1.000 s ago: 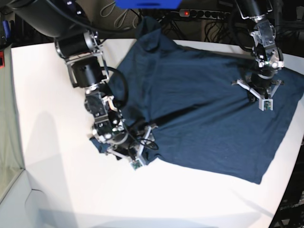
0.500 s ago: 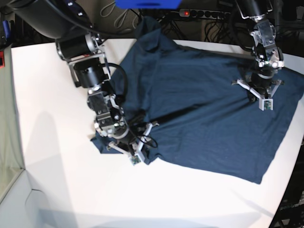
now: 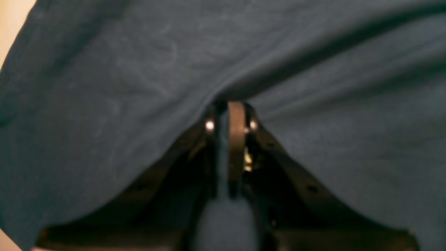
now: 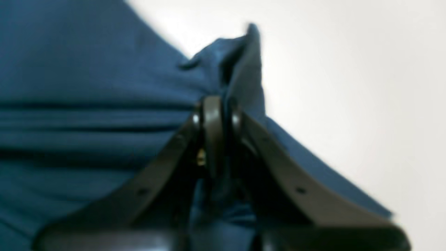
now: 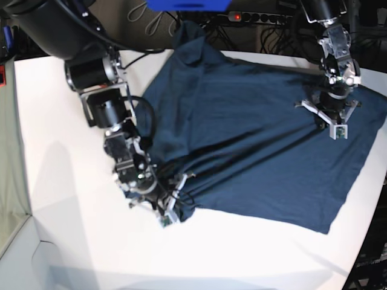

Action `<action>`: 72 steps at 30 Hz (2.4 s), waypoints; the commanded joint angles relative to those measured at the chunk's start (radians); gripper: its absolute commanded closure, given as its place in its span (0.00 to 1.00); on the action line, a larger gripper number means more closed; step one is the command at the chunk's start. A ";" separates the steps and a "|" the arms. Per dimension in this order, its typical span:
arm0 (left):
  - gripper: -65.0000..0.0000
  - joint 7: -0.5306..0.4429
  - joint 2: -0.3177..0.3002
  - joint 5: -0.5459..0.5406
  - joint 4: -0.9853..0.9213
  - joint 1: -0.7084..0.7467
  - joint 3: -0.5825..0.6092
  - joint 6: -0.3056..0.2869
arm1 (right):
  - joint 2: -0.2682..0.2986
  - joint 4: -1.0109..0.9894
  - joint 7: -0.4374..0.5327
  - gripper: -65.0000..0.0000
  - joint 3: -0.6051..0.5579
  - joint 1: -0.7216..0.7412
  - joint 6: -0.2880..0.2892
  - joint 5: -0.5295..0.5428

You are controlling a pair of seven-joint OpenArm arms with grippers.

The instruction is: Layout the t-shirt on the table in an organized manner, then fold the t-shirt properly

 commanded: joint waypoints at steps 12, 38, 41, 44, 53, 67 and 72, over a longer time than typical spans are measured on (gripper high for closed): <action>0.94 0.080 -0.011 0.033 -0.009 0.021 -0.002 0.005 | 0.008 0.015 0.024 1.00 -0.006 0.134 -0.006 0.003; 0.94 0.080 -0.004 0.034 0.000 0.033 -0.002 0.003 | 0.066 -0.020 0.042 0.21 -0.161 0.226 -0.005 0.001; 0.94 0.082 -0.004 0.034 0.002 0.028 -0.002 0.003 | 0.094 0.017 -0.037 0.21 -0.158 0.192 -0.005 0.009; 0.94 0.085 -0.004 0.033 0.002 0.025 -0.002 0.003 | 0.112 0.146 -0.109 0.21 -0.160 0.106 -0.005 0.008; 0.94 0.091 0.027 0.033 0.085 -0.010 -0.002 0.005 | 0.128 0.718 -0.364 0.21 -0.100 -0.247 0.001 0.009; 0.94 0.091 0.127 0.033 0.422 0.014 -0.025 0.005 | 0.036 0.672 -0.353 0.74 -0.098 -0.489 0.001 0.011; 0.94 0.091 0.128 0.033 0.409 0.014 -0.103 -0.001 | 0.065 0.540 -0.264 1.00 -0.051 -0.445 0.000 0.006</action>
